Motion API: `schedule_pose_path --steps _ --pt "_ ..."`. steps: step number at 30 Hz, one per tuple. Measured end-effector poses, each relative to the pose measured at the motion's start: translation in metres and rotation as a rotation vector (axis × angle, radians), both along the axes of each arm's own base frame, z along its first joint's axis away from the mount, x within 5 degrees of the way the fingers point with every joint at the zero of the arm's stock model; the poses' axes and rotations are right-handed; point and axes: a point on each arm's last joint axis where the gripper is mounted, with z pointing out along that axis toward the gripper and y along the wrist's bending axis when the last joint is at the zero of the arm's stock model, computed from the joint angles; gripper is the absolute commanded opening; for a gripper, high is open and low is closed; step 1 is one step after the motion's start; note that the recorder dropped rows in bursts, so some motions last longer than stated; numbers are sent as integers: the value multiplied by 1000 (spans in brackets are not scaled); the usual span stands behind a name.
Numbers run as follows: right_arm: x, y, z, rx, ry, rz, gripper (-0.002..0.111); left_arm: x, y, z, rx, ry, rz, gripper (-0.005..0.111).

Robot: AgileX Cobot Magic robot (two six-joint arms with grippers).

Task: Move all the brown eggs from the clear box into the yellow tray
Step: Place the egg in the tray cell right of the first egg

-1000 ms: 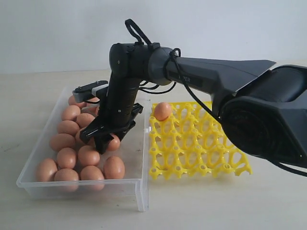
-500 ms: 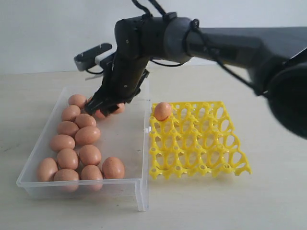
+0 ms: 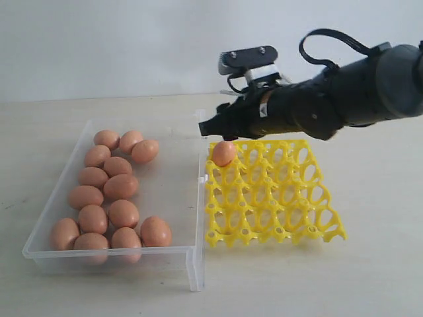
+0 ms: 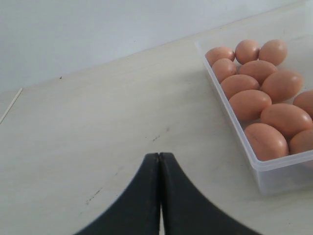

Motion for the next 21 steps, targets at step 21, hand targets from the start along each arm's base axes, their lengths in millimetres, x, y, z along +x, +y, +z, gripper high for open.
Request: schedule_pose_path --steps 21 --pt "16 -38 -68 114 -26 -85 13 0 0 0 0 0 0 0"
